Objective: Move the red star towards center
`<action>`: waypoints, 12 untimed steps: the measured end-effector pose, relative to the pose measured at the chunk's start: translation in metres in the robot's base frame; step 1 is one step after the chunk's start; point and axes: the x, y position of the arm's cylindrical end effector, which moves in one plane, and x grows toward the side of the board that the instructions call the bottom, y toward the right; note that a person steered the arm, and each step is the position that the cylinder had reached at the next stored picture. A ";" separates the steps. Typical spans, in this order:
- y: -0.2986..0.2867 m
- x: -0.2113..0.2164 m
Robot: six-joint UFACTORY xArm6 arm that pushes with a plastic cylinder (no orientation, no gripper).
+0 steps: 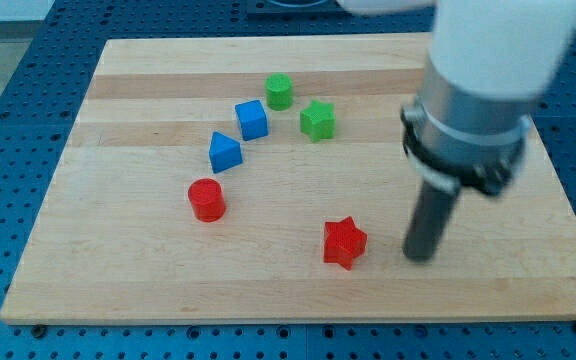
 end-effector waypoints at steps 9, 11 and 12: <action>-0.062 -0.009; -0.057 -0.096; -0.067 -0.096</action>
